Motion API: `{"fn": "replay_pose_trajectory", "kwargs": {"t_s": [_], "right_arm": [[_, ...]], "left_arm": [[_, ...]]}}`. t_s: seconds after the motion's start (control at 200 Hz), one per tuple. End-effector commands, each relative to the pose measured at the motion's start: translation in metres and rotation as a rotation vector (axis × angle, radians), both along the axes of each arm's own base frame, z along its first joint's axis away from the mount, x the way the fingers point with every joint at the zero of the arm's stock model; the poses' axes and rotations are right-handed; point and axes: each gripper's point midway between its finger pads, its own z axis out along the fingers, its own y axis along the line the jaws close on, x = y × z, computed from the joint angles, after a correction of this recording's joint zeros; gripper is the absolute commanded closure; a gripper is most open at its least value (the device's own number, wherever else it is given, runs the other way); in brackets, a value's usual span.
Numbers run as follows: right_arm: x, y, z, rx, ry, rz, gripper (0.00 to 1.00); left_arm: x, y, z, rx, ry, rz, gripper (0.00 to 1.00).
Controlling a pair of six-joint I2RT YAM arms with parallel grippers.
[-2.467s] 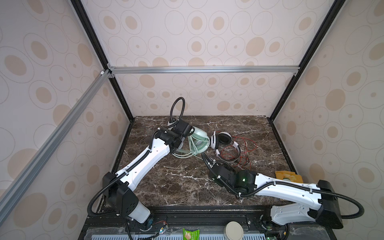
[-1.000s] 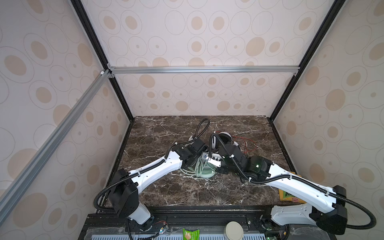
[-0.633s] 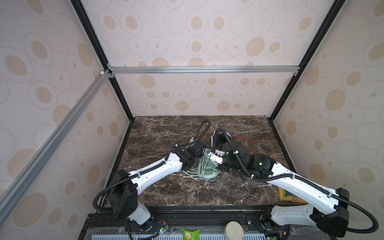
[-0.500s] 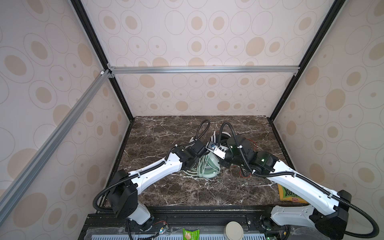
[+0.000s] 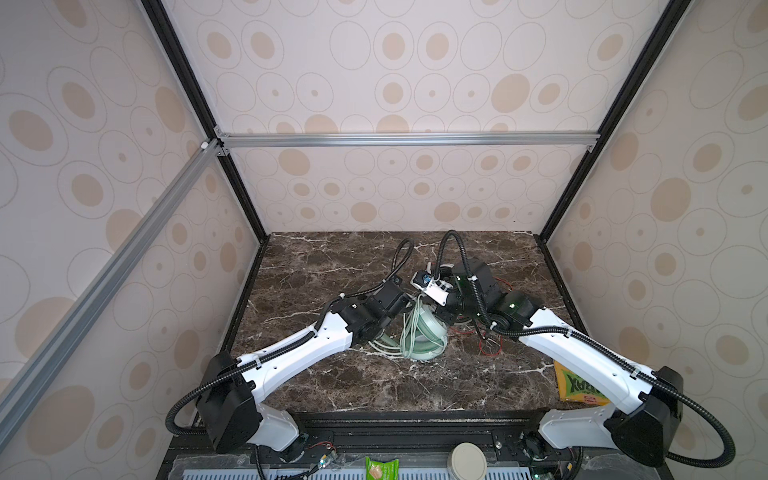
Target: Wrap the headphones
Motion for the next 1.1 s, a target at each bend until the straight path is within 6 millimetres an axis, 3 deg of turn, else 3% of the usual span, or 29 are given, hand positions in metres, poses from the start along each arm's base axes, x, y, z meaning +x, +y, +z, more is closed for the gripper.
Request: {"fn": "replay_pose_trajectory", "kwargs": {"t_s": [0.0,0.175,0.265,0.515,0.785,0.92,1.095], "right_arm": [[0.025,0.005,0.027,0.076,-0.116,-0.030,0.97],[0.028,0.002,0.013,0.079,-0.096,-0.058,0.91],[0.032,-0.005,0.003,0.077,-0.086,-0.095,0.77],[0.028,-0.025,-0.027,0.120,-0.025,-0.154,0.74],[0.024,-0.057,-0.060,0.209,0.068,-0.289,0.60],[0.030,-0.078,-0.067,0.276,0.106,-0.443,0.51],[0.032,-0.091,-0.077,0.306,0.131,-0.559,0.51]], "left_arm": [[-0.015,-0.015,0.010,-0.052,0.032,-0.109,1.00],[-0.016,-0.021,0.015,-0.092,0.037,-0.117,1.00],[-0.016,-0.024,0.017,-0.123,0.051,-0.127,1.00],[-0.015,-0.025,0.022,-0.183,0.096,-0.140,1.00],[-0.007,-0.020,0.025,-0.202,0.140,-0.111,1.00],[0.002,-0.010,0.012,-0.176,0.185,-0.050,1.00],[0.019,0.001,-0.013,-0.185,0.259,0.045,1.00]]}}
